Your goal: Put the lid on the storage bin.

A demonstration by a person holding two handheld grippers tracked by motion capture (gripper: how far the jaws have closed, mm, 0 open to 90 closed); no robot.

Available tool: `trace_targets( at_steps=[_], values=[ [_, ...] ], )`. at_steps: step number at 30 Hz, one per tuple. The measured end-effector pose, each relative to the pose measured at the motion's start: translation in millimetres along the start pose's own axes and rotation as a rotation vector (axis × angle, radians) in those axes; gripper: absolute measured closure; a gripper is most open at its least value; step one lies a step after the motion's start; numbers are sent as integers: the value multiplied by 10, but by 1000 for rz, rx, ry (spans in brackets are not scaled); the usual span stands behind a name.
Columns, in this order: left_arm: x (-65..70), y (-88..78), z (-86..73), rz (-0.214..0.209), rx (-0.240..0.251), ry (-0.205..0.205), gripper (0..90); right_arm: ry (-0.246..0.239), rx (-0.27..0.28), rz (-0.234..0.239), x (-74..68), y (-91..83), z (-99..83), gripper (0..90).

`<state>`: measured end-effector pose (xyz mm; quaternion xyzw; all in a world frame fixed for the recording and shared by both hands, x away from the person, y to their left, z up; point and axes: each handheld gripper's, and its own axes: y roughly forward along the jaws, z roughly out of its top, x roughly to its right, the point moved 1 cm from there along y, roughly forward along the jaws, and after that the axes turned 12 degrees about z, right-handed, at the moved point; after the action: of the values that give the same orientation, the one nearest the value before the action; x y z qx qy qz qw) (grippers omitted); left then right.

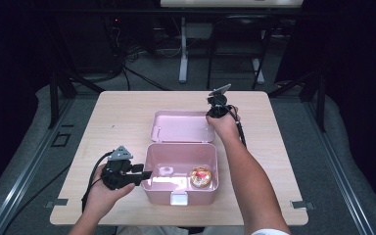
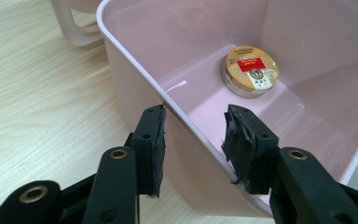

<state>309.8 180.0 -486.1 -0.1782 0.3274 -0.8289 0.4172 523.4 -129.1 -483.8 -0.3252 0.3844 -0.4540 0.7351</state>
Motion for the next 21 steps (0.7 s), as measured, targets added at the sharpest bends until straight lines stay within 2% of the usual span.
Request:
trace_targets(
  at_steps=[8,21],
  values=[
    [4,0,1,1,-1,-3,578,41,-4,16,24,-5,9,801],
    [4,0,2,3,-1,-2,578,58,-7,15,31,-33,30,832]
  ],
)
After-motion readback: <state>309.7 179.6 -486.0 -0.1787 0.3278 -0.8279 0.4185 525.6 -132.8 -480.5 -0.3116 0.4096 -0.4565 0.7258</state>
